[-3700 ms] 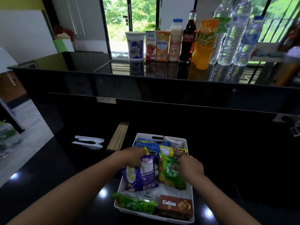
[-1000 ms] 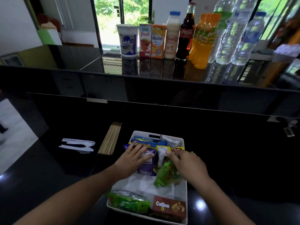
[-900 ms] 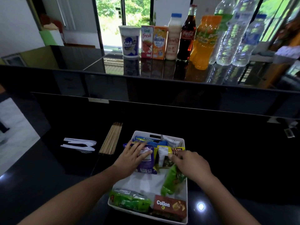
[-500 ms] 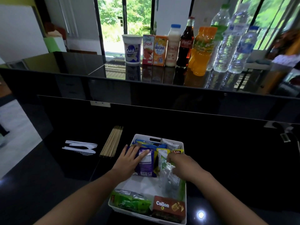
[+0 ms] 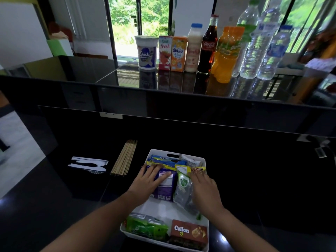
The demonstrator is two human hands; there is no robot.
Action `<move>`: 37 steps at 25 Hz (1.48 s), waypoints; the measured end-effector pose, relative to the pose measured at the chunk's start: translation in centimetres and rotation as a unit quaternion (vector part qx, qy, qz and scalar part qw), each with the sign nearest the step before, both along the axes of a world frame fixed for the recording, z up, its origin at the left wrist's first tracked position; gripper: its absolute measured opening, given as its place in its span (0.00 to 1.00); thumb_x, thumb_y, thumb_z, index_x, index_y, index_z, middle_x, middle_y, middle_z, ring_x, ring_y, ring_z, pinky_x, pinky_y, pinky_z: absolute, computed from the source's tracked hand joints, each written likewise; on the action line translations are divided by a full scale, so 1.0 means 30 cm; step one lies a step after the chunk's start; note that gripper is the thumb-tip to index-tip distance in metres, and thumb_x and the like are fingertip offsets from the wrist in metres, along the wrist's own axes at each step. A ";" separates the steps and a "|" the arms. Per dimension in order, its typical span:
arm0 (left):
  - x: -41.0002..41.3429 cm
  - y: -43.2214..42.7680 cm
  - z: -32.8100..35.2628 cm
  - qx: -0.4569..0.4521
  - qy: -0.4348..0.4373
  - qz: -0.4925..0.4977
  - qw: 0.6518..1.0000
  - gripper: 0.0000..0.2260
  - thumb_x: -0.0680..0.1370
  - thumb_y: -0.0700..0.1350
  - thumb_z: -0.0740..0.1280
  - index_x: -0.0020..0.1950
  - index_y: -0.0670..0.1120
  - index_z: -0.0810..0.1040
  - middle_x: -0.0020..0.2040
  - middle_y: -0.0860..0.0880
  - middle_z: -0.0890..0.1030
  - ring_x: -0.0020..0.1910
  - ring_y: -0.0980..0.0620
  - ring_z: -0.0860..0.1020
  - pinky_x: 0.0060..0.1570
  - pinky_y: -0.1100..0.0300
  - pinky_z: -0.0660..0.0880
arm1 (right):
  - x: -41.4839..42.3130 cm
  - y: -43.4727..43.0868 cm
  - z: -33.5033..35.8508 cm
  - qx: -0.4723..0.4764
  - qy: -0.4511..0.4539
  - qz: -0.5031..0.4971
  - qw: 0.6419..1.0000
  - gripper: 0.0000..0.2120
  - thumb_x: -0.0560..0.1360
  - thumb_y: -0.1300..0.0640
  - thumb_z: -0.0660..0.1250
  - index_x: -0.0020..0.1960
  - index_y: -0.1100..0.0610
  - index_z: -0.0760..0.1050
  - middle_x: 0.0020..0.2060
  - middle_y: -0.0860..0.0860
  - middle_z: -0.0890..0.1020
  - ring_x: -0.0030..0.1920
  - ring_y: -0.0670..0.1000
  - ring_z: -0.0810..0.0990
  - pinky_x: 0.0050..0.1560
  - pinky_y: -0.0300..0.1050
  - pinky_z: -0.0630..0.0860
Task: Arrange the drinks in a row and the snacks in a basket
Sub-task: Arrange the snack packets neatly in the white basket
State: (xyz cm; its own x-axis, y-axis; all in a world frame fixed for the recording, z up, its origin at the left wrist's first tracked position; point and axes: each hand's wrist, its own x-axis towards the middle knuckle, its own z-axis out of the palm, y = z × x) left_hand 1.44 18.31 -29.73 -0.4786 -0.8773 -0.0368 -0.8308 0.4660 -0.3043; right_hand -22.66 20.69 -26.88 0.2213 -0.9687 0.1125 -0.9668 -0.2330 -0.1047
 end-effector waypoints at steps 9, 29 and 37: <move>0.009 -0.047 -0.003 0.012 -0.014 -0.007 1.000 0.56 0.62 0.56 0.78 0.78 0.54 0.42 0.75 0.40 0.64 0.71 0.40 0.66 0.68 0.39 0.64 | 0.022 -0.066 -0.033 -0.009 0.121 0.126 0.984 0.47 0.69 0.52 0.73 0.78 0.53 0.47 0.66 0.54 0.71 0.66 0.57 0.69 0.64 0.54 0.62; 0.051 -0.086 -0.007 0.001 0.001 -0.062 0.998 0.51 0.70 0.57 0.70 0.75 0.57 0.31 0.77 0.44 0.34 0.76 0.40 0.41 0.69 0.36 0.38 | -0.020 -0.032 -0.055 -0.019 0.108 0.088 0.990 0.47 0.62 0.37 0.74 0.77 0.50 0.61 0.72 0.55 0.70 0.70 0.61 0.71 0.70 0.69 0.57; 0.069 0.012 0.067 -0.026 0.015 -0.048 0.998 0.49 0.68 0.63 0.69 0.78 0.53 0.42 0.78 0.40 0.47 0.76 0.39 0.51 0.71 0.36 0.50 | 0.004 0.032 -0.011 -0.027 0.092 0.060 0.994 0.40 0.76 0.38 0.60 0.79 0.48 0.41 0.79 0.53 0.45 0.78 0.59 0.45 0.73 0.61 0.33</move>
State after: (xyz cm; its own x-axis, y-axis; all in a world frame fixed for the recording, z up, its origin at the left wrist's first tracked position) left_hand 3.51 18.67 -27.71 -0.5603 -0.8279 0.0241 -0.7925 0.5274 -0.3061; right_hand -22.53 21.65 -27.23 0.3561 -0.9278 0.1111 -0.9335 -0.3479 0.0873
